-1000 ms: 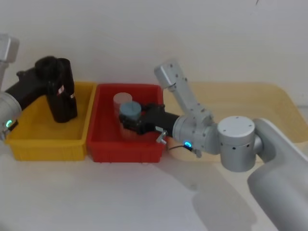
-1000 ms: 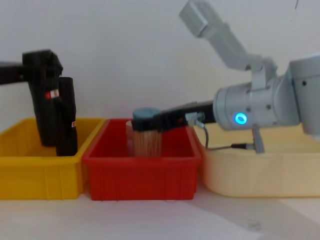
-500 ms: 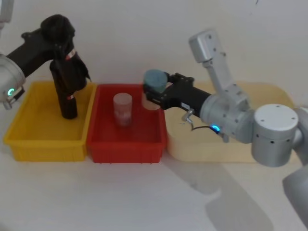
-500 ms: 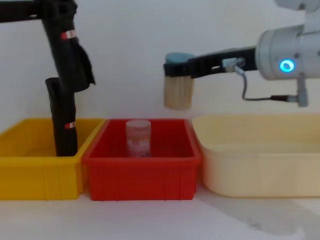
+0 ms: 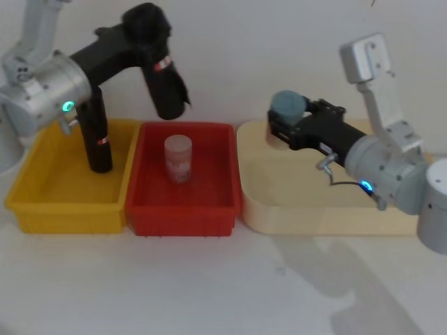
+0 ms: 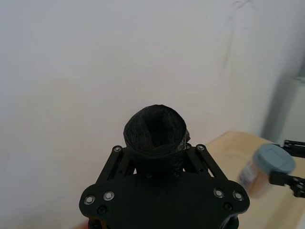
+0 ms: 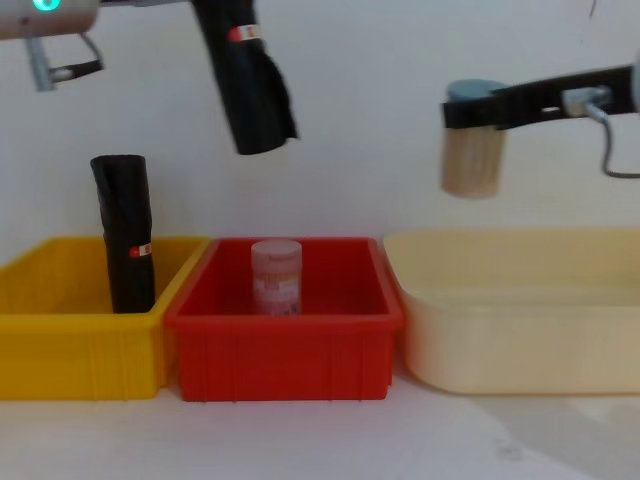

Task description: Pick up the garbage bag with the one hand and transfer it to the other hand.

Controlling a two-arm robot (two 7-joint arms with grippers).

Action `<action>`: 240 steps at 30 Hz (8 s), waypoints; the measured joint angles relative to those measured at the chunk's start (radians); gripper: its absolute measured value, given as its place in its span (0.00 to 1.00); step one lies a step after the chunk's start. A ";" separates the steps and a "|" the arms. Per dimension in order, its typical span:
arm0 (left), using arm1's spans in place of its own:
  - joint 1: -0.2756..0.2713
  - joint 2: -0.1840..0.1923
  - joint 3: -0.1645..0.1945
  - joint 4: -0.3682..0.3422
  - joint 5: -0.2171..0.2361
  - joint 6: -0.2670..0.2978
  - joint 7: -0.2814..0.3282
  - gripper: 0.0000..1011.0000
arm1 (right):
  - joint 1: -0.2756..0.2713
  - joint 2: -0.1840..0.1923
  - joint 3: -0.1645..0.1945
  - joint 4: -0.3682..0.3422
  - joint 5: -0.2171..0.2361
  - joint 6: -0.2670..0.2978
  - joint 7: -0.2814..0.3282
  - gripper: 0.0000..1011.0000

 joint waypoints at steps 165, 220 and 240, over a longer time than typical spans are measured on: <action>-0.333 -0.293 0.225 0.503 0.023 -0.083 -0.137 0.34 | 0.205 -0.162 -0.046 0.207 -0.176 0.049 -0.054 0.58; -0.333 -0.293 0.225 0.503 0.023 -0.083 -0.137 0.99 | 0.230 -0.139 0.122 0.348 -0.148 0.172 -0.090 0.81; -0.333 -0.293 0.225 0.503 0.023 -0.083 -0.138 0.99 | 0.242 -0.137 0.135 0.376 -0.141 0.184 -0.081 0.99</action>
